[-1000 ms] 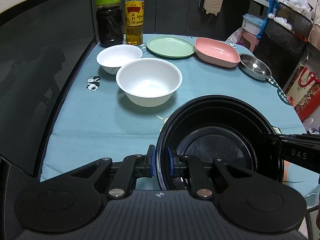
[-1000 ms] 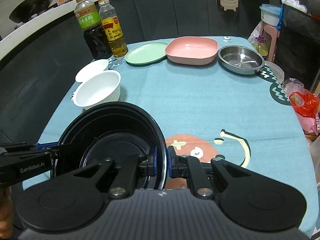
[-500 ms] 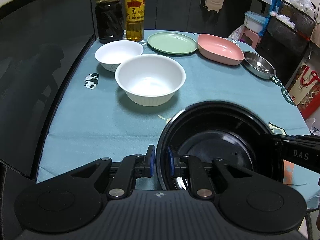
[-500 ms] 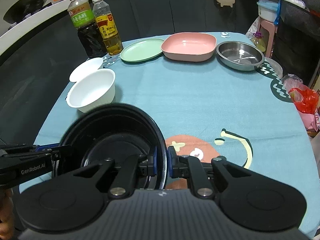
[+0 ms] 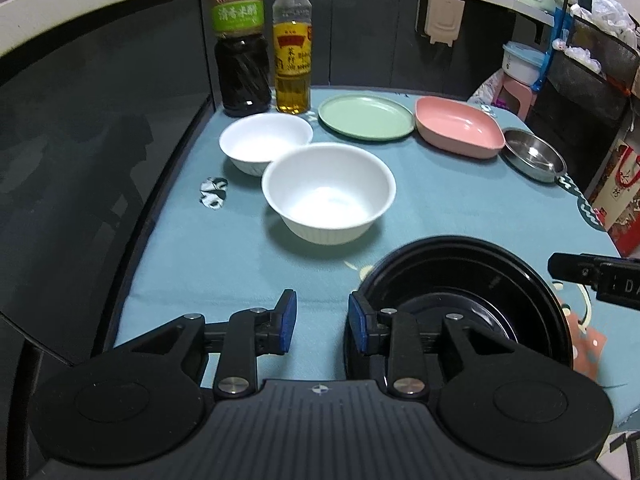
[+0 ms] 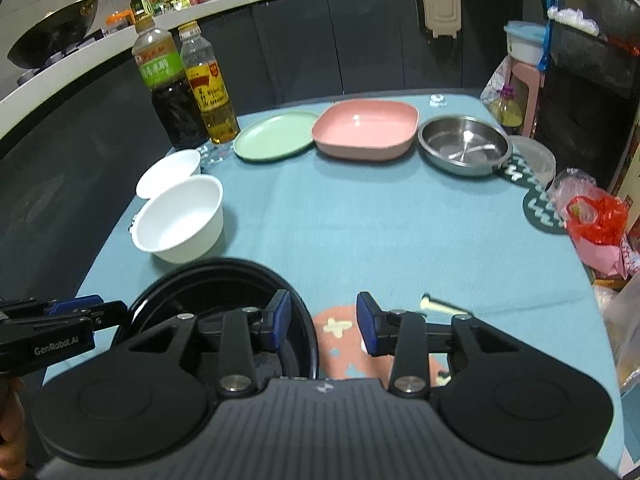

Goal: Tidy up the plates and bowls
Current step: 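Move both grippers to the rim of the large white bowl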

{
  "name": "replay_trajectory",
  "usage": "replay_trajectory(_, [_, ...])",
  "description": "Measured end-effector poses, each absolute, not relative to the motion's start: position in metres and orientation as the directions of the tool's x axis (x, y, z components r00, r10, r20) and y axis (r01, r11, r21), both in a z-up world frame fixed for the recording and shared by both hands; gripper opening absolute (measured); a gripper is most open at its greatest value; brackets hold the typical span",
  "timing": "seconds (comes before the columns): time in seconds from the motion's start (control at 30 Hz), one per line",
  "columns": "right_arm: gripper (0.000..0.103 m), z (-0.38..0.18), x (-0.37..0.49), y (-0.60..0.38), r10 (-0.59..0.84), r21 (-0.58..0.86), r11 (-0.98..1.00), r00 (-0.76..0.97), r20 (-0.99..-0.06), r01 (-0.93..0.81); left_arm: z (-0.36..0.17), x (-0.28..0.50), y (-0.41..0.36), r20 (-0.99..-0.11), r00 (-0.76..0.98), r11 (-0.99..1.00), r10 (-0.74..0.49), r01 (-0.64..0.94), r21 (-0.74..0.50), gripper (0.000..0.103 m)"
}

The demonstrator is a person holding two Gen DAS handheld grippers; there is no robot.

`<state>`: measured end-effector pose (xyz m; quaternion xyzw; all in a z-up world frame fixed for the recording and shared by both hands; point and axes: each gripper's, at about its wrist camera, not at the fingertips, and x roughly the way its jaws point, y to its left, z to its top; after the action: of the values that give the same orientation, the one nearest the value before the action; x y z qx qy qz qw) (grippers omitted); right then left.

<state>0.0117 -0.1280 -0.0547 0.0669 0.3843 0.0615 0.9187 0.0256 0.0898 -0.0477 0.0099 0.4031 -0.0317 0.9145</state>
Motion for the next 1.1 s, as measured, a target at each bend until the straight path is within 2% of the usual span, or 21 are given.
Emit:
replay_trajectory(0.23, [0.037,-0.046,0.024,-0.121,0.18,0.167,0.982,0.704,-0.687,-0.088,-0.038,0.033,0.097,-0.715,0.699,0.999,-0.023,0.04,0.007,0.027])
replay_trajectory(0.43, [0.037,-0.035,0.05,-0.108,0.221,0.198,0.973,0.701,-0.678,-0.116,-0.03,0.055,0.115,-0.709,0.705,0.999,-0.005,-0.023,-0.031,0.028])
replay_trajectory(0.63, [0.037,-0.034,0.085,-0.088,0.272,0.251,0.959,0.674,-0.687,-0.131,-0.031,0.089,0.132,-0.72,0.694,0.99,-0.002,-0.098,-0.097,0.029])
replay_trajectory(1.1, [0.037,-0.055,0.126,-0.06,0.279,0.248,0.959,0.603,-0.747,-0.137,-0.054,0.13,0.136,-0.772,0.636,0.985,-0.017,-0.122,-0.122,0.029])
